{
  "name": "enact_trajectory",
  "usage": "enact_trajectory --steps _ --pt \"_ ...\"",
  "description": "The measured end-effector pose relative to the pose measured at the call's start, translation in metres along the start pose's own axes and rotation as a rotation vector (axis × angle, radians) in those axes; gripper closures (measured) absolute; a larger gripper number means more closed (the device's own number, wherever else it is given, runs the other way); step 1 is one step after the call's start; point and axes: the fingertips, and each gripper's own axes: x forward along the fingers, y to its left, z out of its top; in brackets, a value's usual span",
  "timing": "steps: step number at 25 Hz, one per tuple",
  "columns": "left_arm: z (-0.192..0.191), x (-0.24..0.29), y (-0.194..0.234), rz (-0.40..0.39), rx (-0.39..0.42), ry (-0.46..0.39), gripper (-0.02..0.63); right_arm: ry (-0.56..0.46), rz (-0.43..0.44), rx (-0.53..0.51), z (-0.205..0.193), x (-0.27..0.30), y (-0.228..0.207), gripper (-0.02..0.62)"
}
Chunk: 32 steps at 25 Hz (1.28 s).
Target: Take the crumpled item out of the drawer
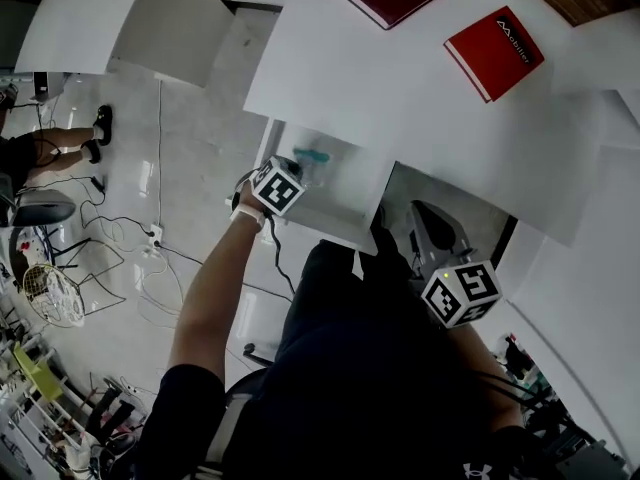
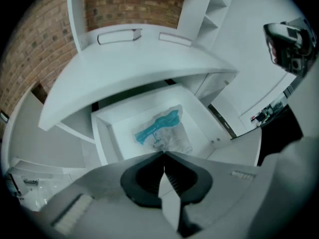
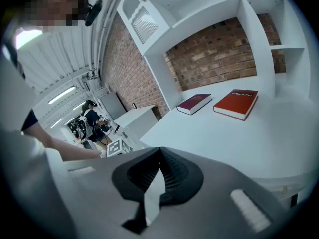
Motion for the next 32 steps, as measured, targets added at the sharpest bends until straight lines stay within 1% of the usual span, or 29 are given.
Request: enact_trajectory --steps 3,6,14,18,21,27,32 --pt "0.021 -0.031 -0.003 0.061 -0.004 -0.119 0.601 -0.004 0.047 -0.024 0.004 0.004 0.008 0.592" --pt "0.033 -0.061 -0.011 0.106 -0.028 -0.213 0.601 -0.006 0.087 -0.043 0.006 0.006 0.016 0.592" --pt "0.052 -0.131 -0.043 0.188 -0.127 -0.439 0.601 -0.034 0.142 -0.092 0.018 0.003 0.024 0.592" --pt "0.066 -0.172 -0.057 0.240 -0.150 -0.549 0.601 -0.050 0.164 -0.114 0.027 0.004 0.027 0.592" --pt "0.072 -0.201 -0.067 0.268 -0.174 -0.624 0.601 -0.056 0.177 -0.138 0.033 0.004 0.033 0.592" --pt "0.067 -0.257 -0.080 0.316 -0.187 -0.736 0.601 -0.081 0.223 -0.195 0.048 -0.001 0.065 0.592" --pt "0.066 -0.297 -0.088 0.326 -0.263 -0.841 0.601 -0.123 0.251 -0.239 0.067 -0.007 0.078 0.593"
